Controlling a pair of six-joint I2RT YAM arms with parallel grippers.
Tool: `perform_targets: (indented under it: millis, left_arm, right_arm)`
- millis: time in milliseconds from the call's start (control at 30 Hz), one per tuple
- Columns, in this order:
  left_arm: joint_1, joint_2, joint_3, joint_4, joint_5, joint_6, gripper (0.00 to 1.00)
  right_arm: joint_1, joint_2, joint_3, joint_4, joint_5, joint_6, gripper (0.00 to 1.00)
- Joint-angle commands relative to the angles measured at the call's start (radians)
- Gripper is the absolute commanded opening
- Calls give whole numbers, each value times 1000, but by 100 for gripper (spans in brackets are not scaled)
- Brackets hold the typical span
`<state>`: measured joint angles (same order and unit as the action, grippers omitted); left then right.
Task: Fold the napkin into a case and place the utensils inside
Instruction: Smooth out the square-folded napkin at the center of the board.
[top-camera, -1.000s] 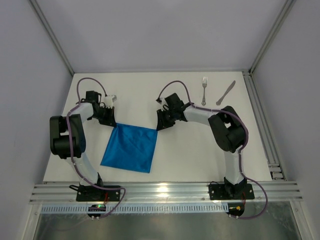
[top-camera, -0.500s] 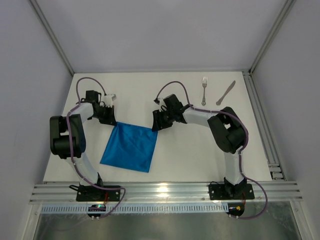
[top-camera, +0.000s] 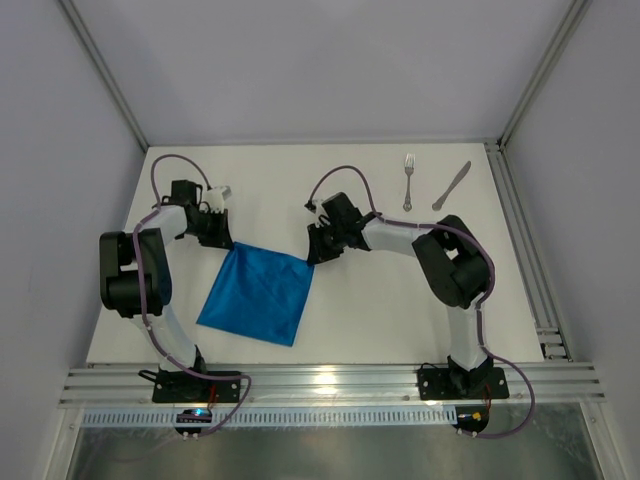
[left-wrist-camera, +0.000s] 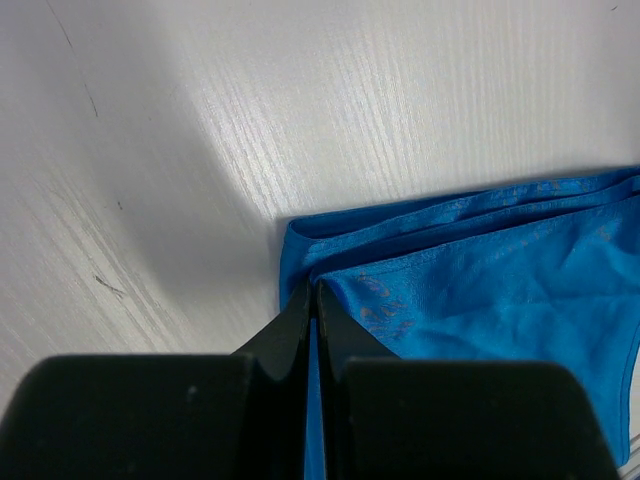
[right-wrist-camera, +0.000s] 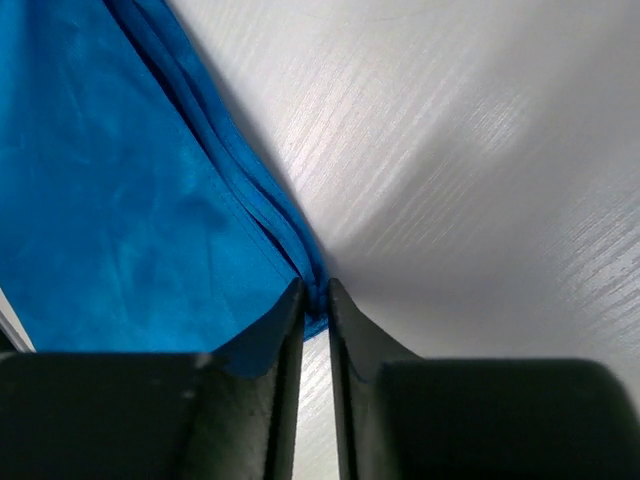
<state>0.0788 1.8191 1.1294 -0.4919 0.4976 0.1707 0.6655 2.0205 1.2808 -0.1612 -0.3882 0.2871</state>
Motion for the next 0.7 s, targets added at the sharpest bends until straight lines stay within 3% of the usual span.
perform_targets:
  millis: [0,100,233,333,367,400,667]
  left_arm:
    - [-2,-12,6,36,-1,-13,0]
    - [-1,-14,10,27,-8,-5,1]
    - [-1,-23,15,15,-11,1,5]
    - [3,-38,18,6,-27,12,20]
    - [6,-50,21,3,-31,13,34]
    - [19,-58,33,-2,-33,16,39]
    - [39,-107,92,-51,-24,20,47]
  right_arm:
    - [6,10,14,-23,26,-22,15]
    - [5,21,57,-52,34,-40,5]
    - [-4,66,138,-103,41,-86,4]
    - [-27,102,209,-156,54,-104,4]
    - [-39,121,224,-178,55,-117,4]
    - [-43,126,248,-181,57,-123,4]
    - [-69,211,446,-276,64,-161,4]
